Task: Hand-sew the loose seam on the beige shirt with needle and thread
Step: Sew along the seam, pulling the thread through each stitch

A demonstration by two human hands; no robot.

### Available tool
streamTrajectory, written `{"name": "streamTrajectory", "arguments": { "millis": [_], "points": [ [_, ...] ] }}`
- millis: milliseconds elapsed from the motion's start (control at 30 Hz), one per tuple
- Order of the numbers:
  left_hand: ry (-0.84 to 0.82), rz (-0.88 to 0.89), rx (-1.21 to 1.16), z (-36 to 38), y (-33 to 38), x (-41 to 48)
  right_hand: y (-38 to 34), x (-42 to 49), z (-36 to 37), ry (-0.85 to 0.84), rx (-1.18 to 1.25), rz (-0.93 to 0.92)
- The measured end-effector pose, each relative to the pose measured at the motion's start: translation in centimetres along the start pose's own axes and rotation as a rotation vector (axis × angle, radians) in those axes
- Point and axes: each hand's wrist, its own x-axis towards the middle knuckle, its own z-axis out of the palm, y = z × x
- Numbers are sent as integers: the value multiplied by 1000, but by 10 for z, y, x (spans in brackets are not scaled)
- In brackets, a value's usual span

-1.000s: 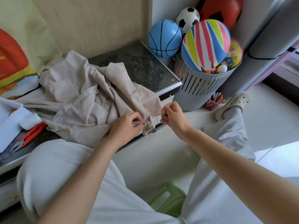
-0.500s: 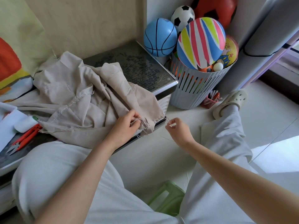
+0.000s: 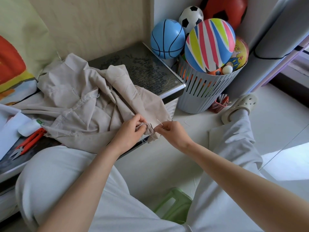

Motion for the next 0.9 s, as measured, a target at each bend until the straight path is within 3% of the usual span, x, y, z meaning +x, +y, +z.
{"name": "streamTrajectory", "arguments": {
  "millis": [433, 667, 900],
  "points": [
    [15, -5, -13, -1, 1, -1, -6, -10, 3, -115, -16, -20],
    [18, 2, -6, -1, 1, 0, 1, -6, 3, -11, 33, 14],
    [22, -15, 9, -1, -3, 0, 26, 3, -17, 121, -70, 138]
  ]
}}
